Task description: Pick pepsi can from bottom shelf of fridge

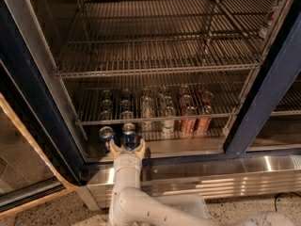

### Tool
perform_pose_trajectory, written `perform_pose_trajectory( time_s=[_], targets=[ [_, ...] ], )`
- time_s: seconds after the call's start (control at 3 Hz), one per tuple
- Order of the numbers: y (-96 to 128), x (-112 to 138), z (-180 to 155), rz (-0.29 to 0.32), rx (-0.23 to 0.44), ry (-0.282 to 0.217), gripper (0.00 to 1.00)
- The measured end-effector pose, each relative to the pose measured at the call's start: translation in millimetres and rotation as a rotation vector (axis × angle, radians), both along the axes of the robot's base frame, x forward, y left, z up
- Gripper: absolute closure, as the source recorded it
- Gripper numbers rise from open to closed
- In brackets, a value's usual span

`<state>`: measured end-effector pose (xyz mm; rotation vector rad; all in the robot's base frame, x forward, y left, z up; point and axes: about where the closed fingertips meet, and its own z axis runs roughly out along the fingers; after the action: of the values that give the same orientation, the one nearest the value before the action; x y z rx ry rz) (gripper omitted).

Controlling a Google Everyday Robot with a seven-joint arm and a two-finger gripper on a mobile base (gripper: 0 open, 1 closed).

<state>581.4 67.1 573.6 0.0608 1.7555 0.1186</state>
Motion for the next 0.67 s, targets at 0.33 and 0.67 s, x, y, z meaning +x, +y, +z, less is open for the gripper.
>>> perform_pose_trajectory(
  time_s=[0.33,0.67],
  targets=[
    [-3.0,3.9,-8.4,-0.028,-0.05,0.01,0.3],
    [-6.2,7.8,-13.8,-0.052,-0.07,0.011,0.34]
  ],
)
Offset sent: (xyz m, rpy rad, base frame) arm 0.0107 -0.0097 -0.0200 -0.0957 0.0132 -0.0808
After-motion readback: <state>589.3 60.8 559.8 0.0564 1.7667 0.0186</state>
